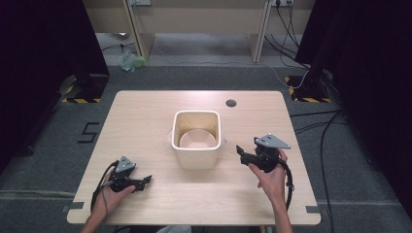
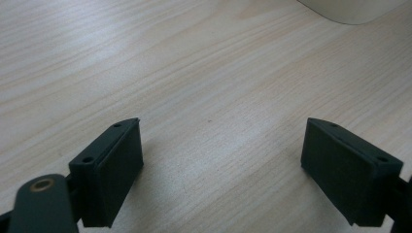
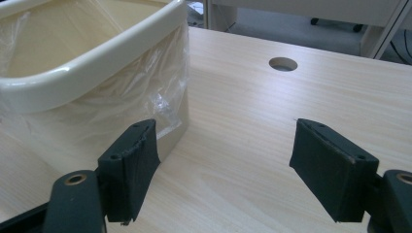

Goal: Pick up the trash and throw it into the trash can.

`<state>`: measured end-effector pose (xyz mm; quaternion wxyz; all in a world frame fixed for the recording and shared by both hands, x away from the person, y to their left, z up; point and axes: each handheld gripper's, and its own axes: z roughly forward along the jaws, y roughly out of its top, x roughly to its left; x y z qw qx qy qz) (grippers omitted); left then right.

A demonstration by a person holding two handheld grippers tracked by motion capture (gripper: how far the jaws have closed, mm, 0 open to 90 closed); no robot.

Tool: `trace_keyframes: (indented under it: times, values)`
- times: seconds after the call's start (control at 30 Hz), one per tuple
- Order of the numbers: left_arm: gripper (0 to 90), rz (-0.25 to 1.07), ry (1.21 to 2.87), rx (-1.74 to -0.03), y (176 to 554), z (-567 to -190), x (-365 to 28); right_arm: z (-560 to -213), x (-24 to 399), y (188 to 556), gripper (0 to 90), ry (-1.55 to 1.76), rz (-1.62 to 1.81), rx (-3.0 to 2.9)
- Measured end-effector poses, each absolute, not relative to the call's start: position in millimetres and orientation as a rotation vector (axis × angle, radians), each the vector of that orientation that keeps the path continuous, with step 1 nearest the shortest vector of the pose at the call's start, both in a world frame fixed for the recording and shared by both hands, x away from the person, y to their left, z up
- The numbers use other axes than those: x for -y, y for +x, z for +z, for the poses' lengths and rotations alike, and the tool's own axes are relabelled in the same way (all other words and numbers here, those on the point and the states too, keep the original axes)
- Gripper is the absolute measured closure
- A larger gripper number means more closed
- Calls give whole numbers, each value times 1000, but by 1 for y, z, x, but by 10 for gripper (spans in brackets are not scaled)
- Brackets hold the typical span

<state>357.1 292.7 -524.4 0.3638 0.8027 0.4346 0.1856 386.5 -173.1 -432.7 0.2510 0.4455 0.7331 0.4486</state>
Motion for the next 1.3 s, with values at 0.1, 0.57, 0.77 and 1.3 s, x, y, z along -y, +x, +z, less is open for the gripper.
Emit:
trace_keyframes:
  times: [0.1, 0.57, 0.77, 1.3]
  values:
    - [142, 477, 2066, -1118, 357, -524, -293, -436, 173, 387, 254, 1211, 1216, -2003]
    - [142, 477, 2066, -1118, 357, -524, -293, -451, 174, 383, 246, 1213, 1155, -2058]
    - [142, 477, 2066, -1118, 357, -524, -293, -457, 170, 380, 244, 1203, 1136, -2090]
    - [142, 477, 2066, -1118, 357, -524, -293, -484, 177, 372, 239, 1213, 1011, -2155]
